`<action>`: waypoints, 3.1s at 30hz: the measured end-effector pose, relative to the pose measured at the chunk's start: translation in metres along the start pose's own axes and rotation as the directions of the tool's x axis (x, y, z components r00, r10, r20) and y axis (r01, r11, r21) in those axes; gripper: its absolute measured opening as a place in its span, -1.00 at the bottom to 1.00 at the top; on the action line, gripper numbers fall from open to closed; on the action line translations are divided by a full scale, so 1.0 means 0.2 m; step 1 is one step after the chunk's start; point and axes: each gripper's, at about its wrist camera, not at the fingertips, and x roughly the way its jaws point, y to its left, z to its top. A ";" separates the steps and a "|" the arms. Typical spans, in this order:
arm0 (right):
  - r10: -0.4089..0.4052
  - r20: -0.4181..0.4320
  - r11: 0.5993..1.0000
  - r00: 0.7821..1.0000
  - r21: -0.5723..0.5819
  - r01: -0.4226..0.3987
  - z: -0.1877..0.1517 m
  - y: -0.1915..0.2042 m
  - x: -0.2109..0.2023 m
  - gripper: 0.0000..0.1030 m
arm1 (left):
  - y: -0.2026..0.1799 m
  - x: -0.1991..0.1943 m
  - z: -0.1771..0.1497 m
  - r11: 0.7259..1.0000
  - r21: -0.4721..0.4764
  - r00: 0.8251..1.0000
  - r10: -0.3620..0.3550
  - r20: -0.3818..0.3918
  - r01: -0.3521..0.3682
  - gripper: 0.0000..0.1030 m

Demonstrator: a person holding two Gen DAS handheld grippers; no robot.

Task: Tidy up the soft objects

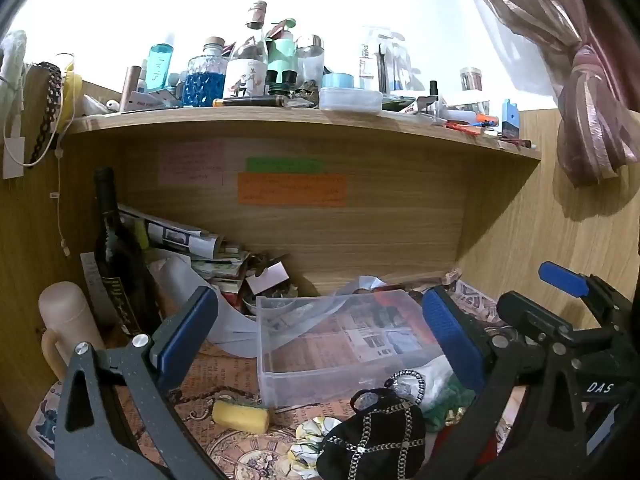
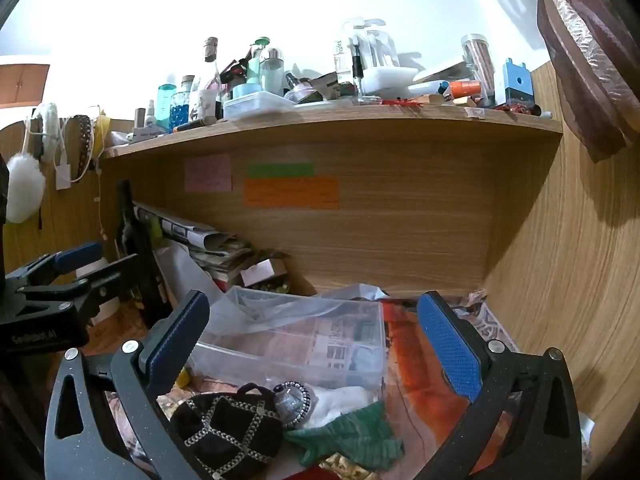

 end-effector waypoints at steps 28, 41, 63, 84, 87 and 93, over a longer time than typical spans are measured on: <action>0.012 0.004 1.000 1.000 0.015 -0.012 0.00 0.01 0.01 1.00 | 0.00 0.02 0.01 1.000 0.018 1.000 -0.009 0.006 0.009 1.00; 0.015 0.017 1.000 1.000 0.020 -0.015 0.01 0.01 0.00 1.00 | 0.00 0.02 0.00 1.000 0.018 1.000 -0.010 0.008 0.010 1.00; 0.016 0.019 1.000 1.000 0.021 -0.016 0.01 0.02 -0.01 1.00 | -0.01 0.02 -0.01 1.000 0.021 1.000 -0.010 0.010 0.010 1.00; 0.023 0.021 0.999 1.000 0.024 -0.023 0.02 0.02 -0.01 1.00 | -0.01 0.02 -0.01 1.000 0.021 1.000 -0.010 0.009 0.010 1.00; 0.031 0.018 0.999 0.999 0.028 -0.031 0.01 0.02 -0.01 1.00 | -0.01 0.02 -0.01 1.000 0.021 1.000 -0.010 0.006 0.010 1.00; 0.045 0.009 0.999 0.999 0.026 -0.045 0.00 0.01 0.00 1.00 | -0.02 0.03 -0.03 0.999 0.026 1.000 -0.019 -0.006 0.019 1.00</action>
